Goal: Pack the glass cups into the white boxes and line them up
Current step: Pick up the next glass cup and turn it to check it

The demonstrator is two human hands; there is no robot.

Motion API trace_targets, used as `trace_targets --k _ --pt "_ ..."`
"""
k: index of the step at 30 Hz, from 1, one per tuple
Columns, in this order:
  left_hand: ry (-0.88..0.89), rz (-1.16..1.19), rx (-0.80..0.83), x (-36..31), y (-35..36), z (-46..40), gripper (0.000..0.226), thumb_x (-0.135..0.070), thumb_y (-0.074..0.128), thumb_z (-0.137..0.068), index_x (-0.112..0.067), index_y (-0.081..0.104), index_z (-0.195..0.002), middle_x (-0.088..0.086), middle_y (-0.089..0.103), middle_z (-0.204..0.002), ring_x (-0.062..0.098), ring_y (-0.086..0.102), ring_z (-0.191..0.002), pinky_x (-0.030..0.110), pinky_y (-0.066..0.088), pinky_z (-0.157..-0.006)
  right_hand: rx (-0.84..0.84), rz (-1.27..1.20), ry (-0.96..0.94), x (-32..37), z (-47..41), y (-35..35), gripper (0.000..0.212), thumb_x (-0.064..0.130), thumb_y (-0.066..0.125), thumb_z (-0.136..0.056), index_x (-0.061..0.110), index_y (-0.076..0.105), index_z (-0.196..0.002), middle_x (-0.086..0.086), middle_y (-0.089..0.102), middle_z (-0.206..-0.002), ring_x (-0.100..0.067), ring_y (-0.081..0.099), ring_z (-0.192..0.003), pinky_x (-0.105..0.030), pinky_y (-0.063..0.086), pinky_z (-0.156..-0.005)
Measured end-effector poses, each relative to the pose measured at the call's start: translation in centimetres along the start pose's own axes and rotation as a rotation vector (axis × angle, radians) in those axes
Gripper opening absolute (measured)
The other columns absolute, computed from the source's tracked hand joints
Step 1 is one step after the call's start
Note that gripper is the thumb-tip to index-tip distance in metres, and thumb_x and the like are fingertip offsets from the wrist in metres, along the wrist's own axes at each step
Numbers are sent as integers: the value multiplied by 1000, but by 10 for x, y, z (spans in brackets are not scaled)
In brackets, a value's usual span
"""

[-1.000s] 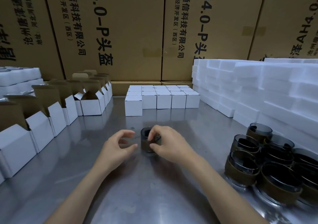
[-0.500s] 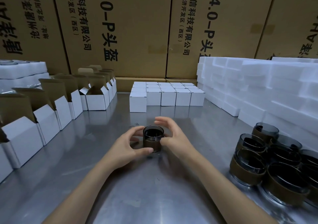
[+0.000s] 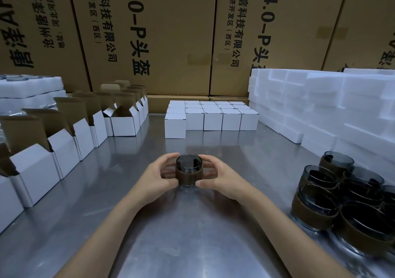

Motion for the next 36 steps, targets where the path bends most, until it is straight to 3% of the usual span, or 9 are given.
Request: trace_targets --k 3,6,10,15,23,27,29,32,36 --pt "22 -64 57 -1 9 2 66 -6 80 -67 -21 52 -125 -4 64 -120 12 62 -110 22 49 -92 -17 -20 -22 3 1 3 63 12 77 -78 22 45 -133 11 56 -121 -2 60 -101 -14 48 -85" --pt "33 -122 32 -2 12 3 70 -26 86 -61 -23 55 -124 -6 65 -118 12 62 -110 35 48 -99 -73 23 -42 7 2 2 55 19 78 -77 33 48 -121 13 57 -115 4 59 -90 -5 45 -75" --pt "116 -141 -37 -10 9 5 63 -16 88 -64 -32 55 -116 -13 66 -112 5 63 -105 33 51 -95 -119 70 -80 13 5 -1 59 18 83 -71 31 49 -117 4 52 -121 -9 57 -95 -11 45 -78" --pt "319 -293 -142 -36 12 10 64 -5 81 -67 -29 51 -119 -16 60 -116 5 57 -111 33 47 -96 -192 67 -191 26 11 -3 64 9 84 -66 25 41 -112 13 53 -114 -5 52 -108 -17 43 -86" --pt "382 -325 -184 -41 8 13 70 -10 83 -64 -39 46 -116 -26 58 -114 0 56 -110 29 49 -90 -264 156 -264 34 14 -5 60 4 77 -70 30 39 -109 13 53 -114 -6 50 -107 -13 37 -81" --pt "365 -313 -147 -39 10 11 74 -9 78 -67 -40 42 -124 -24 57 -119 3 56 -113 34 48 -96 -249 83 -240 32 14 -7 61 10 83 -66 26 43 -110 19 53 -109 8 50 -99 -5 36 -77" --pt "337 -274 -96 -36 13 10 80 -14 75 -70 -45 36 -133 -20 55 -125 5 55 -116 32 46 -100 -256 18 -206 28 13 -9 59 16 86 -66 27 46 -109 16 57 -107 7 52 -98 -10 40 -81" --pt "257 -147 -23 -31 17 8 89 -21 82 -73 -46 30 -140 -12 56 -129 3 54 -118 23 44 -101 -246 -108 -161 21 12 -11 51 23 83 -72 33 49 -110 3 63 -105 -12 61 -98 -26 49 -86" --pt "157 41 40 -27 19 7 88 -19 86 -65 -33 40 -139 -1 63 -122 11 62 -112 24 51 -92 -185 -204 -86 18 12 -7 49 41 74 -73 35 52 -116 0 60 -92 -19 63 -88 -36 54 -77"
Point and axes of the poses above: each hand's wrist, its own z-axis away from the middle knuckle, its own y-axis out of the palm, x = y × z, the point moved 9 cm from there along -z, towards the middle knuckle
